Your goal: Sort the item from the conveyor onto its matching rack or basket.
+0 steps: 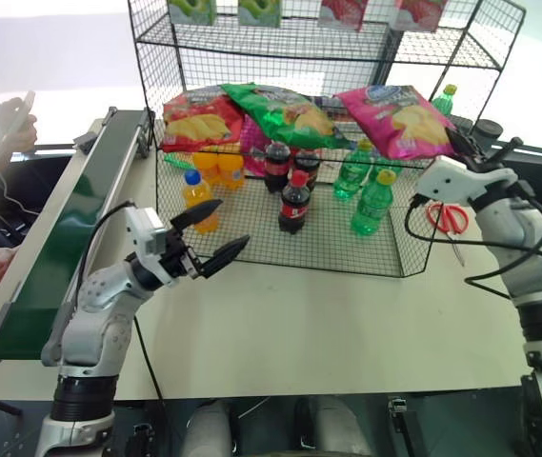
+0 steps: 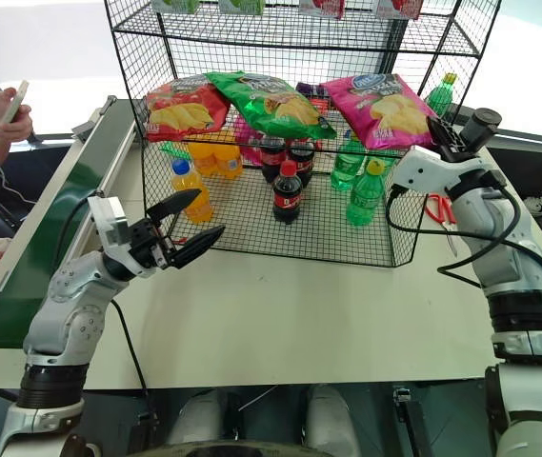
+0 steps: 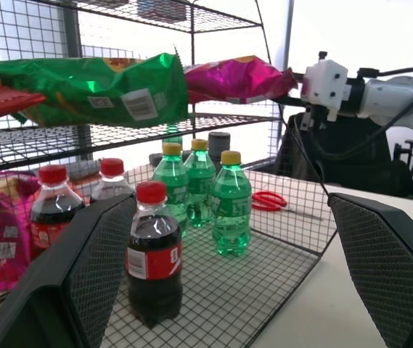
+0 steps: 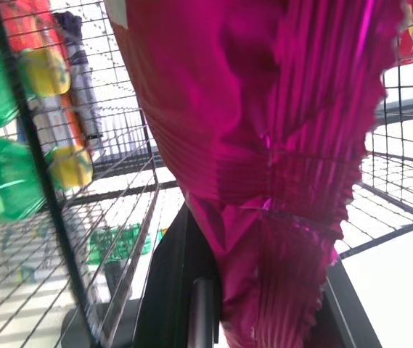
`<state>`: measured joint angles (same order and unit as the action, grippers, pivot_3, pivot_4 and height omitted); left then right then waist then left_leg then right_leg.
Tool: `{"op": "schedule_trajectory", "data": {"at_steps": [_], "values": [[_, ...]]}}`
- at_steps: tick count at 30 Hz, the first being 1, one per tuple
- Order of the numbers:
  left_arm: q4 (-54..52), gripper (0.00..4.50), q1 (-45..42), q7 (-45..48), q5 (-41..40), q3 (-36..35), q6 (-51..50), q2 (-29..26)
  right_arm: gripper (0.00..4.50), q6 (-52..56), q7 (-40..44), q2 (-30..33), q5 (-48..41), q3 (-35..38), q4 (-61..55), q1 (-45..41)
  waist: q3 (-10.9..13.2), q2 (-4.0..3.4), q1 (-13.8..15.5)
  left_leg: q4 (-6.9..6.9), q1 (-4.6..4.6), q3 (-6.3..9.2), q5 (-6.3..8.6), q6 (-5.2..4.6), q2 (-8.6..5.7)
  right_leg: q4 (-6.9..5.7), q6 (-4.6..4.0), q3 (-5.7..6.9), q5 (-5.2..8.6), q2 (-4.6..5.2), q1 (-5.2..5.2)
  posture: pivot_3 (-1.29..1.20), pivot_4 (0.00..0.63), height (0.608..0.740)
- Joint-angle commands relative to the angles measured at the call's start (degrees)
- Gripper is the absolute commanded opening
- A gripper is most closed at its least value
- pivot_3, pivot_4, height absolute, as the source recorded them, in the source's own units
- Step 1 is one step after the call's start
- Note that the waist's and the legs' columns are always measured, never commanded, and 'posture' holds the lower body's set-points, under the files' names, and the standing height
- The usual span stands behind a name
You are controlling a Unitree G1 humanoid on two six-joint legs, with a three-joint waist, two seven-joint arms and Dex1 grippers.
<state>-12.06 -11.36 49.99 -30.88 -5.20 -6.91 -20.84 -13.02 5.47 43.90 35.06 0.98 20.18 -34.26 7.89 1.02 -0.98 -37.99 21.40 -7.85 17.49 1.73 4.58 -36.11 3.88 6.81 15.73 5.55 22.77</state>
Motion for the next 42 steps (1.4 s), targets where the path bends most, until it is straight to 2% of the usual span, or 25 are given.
{"op": "schedule_trajectory", "data": {"at_steps": [1, 13, 15, 19, 22, 25, 28, 42], "values": [[-2.35, 4.50, -0.77, -1.40, 0.50, 0.14, 1.26, 0.28, 0.20, 0.77, -1.59, 0.20, -0.93, -0.05, 1.60, -2.97, 0.00, 0.00, 0.11, 0.00, 0.01, 0.00, 0.00, 0.00, 0.00, 0.00, 0.00, 0.00, 0.00, 0.00, 0.00, 0.00, 0.150, 0.726], [-3.46, 4.50, -1.05, -3.44, 0.37, 1.31, 0.59, 1.53, 0.20, 3.30, -0.23, -1.05, -4.54, -1.35, 1.78, -5.53, 0.00, 0.00, 0.00, -0.02, 0.00, 0.00, 0.00, 0.01, 0.01, -0.01, 0.01, 0.00, 0.00, 0.00, -0.01, 0.00, 0.150, 0.726], [-3.62, 4.50, -0.88, -3.63, 0.61, 1.80, 0.69, 1.54, 1.23, 3.65, 0.69, -1.01, -5.73, -1.02, 1.54, -5.43, 0.00, 0.00, 0.00, -0.02, 0.00, 0.00, -0.01, 0.01, 0.01, -0.01, 0.01, 0.00, 0.00, 0.00, -0.01, 0.00, 0.150, 0.726], [-3.90, 4.50, -0.83, -4.25, 0.40, 2.17, 0.48, 1.42, 2.95, 4.88, 4.08, -0.12, -8.08, -0.70, -0.10, -4.97, 0.01, -0.02, 0.01, -0.01, 0.01, 0.00, 0.00, 0.01, 0.02, -0.01, 0.01, 0.01, -0.01, 0.00, 0.00, 0.00, 0.150, 0.726], [-4.28, 4.50, -0.95, -4.94, -0.07, 2.26, -0.14, 1.57, 4.43, 7.34, 8.66, -1.31, -14.56, 1.53, -2.95, -5.07, 0.00, -0.02, -0.06, -0.01, 0.00, 0.01, 0.00, 0.01, 0.03, -0.01, 0.01, 0.01, -0.01, -0.02, -0.01, 0.00, 0.150, 0.726], [-4.78, 4.50, -0.84, -5.88, -0.84, 2.18, -0.92, 2.05, 4.48, 10.73, 13.39, -2.83, -21.78, 3.90, -6.05, -5.27, 0.00, -0.02, -0.05, -0.01, -0.01, 0.02, 0.00, 0.01, 0.04, -0.02, 0.01, 0.01, -0.01, -0.02, -0.01, 0.00, 0.150, 0.726], [-5.24, 4.50, -0.71, -6.32, -0.68, 2.37, -1.23, 2.15, 4.48, 12.57, 15.81, -2.61, -24.52, 4.78, -7.81, -5.43, 0.01, -0.02, 0.09, -0.01, 0.01, 0.02, 0.00, 0.00, 0.04, -0.01, 0.01, 0.01, -0.01, -0.02, 0.00, 0.00, 0.150, 0.726], [-5.03, 4.50, -0.89, -5.91, 0.19, 3.23, -1.10, 1.65, 4.48, 9.72, 25.39, -2.66, -30.95, 3.20, -13.23, -2.72, 0.01, -0.02, 0.16, -0.01, 0.01, 0.02, 0.02, -0.03, 0.03, -0.01, 0.01, 0.03, -0.01, -0.01, 0.00, 0.00, 0.150, 0.726]]}}
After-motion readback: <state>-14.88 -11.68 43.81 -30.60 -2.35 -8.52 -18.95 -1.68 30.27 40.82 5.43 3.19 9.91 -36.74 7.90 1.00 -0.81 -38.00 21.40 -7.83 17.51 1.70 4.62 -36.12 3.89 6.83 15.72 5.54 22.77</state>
